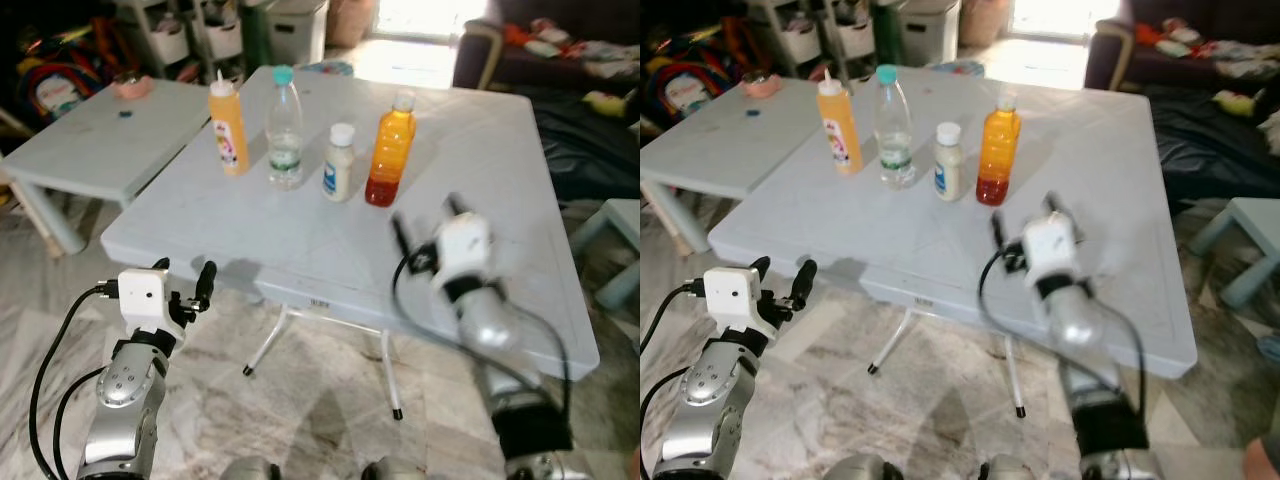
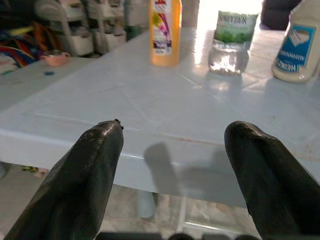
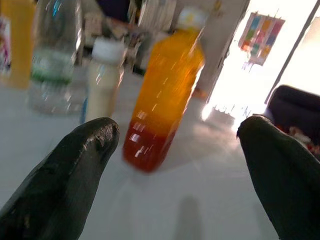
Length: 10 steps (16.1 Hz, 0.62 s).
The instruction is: Restocking fridge
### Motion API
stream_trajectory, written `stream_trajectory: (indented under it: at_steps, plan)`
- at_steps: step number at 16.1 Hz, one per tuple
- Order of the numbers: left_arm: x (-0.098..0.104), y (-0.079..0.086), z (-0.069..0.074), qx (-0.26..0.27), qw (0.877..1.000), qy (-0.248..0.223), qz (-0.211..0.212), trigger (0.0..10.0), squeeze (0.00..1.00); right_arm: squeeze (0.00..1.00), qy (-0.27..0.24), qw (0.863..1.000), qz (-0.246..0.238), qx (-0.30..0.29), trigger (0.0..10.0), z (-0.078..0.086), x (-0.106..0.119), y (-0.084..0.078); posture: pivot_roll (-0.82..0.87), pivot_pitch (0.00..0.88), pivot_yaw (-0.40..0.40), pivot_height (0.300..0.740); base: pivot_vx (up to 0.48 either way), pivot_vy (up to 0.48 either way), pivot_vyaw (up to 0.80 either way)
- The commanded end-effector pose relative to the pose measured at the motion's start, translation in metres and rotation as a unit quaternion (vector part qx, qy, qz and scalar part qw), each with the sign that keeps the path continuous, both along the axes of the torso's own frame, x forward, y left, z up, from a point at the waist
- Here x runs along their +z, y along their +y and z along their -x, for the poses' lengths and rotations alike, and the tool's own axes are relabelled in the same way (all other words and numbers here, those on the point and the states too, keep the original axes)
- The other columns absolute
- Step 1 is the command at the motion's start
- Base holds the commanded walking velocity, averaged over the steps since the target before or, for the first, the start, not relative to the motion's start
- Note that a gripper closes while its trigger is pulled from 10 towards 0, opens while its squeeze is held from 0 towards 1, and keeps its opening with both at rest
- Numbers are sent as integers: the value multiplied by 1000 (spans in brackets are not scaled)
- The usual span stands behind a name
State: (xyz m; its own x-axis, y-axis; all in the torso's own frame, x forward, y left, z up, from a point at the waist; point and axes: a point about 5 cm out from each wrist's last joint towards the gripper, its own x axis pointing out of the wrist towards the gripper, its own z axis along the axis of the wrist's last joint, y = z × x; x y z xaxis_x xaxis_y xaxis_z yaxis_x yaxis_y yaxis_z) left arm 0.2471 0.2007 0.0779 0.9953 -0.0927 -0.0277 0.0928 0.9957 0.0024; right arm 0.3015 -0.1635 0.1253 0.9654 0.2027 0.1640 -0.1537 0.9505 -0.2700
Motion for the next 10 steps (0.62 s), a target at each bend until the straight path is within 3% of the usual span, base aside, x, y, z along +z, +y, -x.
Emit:
stream_trajectory:
  at_steps: [1,5,8,10]
  plan:
    - [9,5,0,8,1000,-19,-5,10000,0,0,-4,1000,-6,-5,10000,2,3,0,74,10,20,740,0,0,0]
    - [7,19,16,63,998,-17,14,10000,0,0,-30,999,-38,-23,10000,33,20,1,42,1,28,740,0,0,0]
    - [0,17,29,80,997,-1,13,10000,0,0,12,998,-52,-45,10000,55,-2,-7,40,0,31,740,0,0,0]
    - [-3,11,32,79,997,3,19,10000,0,0,76,993,-61,-71,10000,79,-31,-18,43,0,35,740,0,0,0]
